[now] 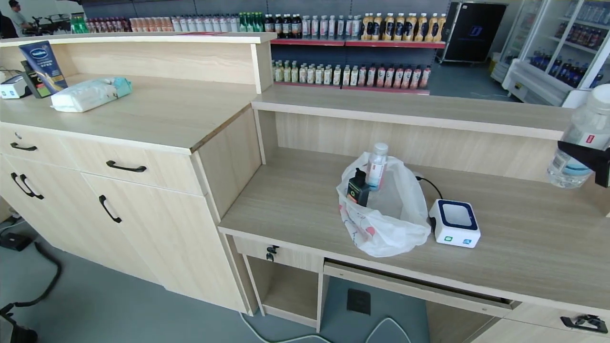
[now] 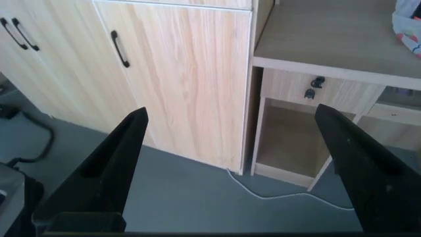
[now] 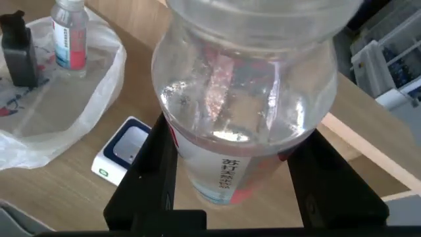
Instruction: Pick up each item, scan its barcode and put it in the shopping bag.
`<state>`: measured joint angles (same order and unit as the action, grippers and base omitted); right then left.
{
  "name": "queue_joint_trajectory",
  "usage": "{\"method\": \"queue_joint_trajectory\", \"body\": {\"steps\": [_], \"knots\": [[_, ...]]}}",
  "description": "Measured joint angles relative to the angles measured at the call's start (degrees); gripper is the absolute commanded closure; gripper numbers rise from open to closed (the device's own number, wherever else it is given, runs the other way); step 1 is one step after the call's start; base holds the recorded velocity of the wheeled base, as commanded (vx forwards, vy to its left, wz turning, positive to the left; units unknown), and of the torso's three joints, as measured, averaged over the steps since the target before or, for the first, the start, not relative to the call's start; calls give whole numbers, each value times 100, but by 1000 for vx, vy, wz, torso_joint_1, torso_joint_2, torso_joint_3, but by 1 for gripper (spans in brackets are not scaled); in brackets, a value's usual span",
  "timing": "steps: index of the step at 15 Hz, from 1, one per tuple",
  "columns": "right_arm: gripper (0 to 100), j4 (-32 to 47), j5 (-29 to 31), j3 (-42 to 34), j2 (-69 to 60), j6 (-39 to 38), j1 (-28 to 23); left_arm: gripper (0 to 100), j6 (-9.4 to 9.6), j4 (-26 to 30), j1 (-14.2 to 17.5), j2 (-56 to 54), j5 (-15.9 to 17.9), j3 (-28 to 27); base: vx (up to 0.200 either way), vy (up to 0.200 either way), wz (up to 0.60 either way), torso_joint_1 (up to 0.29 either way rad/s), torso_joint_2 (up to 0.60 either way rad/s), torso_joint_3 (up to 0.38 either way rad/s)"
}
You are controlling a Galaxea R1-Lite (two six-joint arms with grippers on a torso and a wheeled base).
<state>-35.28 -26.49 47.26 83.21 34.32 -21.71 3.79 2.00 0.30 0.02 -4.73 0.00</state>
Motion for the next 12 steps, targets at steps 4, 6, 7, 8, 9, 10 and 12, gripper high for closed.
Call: {"method": "queue_joint_trajectory", "body": {"steps": [4,6,7,8,9,10,12], "knots": [[100,-722,-411,-30,778,1243,-227,0,0,2,0,0,0,0,0,0,0,0,0,0],[100,-697,-1033,-44,1083,1892,-588,0,1,2,7,0,2,0,0,0,0,0,0,0],[100,-580,-1284,-52,1207,2316,-784,0,0,2,5,0,0,0,0,0,0,0,0,0],[100,-429,-1475,-49,1309,2719,-981,0,-2,2,-1,0,0,0,0,0,0,0,0,0],[100,-273,-1710,-57,1386,3020,-1152,0,0,2,0,0,0,0,0,0,0,0,0,0],[100,-90,-1958,-72,1471,3222,-1312,0,0,2,0,0,0,0,0,0,0,0,0,0],[100,17,-2088,-71,1615,3485,-1514,0,-2,2,0,0,0,0,0,0,0,0,0,0]]}}
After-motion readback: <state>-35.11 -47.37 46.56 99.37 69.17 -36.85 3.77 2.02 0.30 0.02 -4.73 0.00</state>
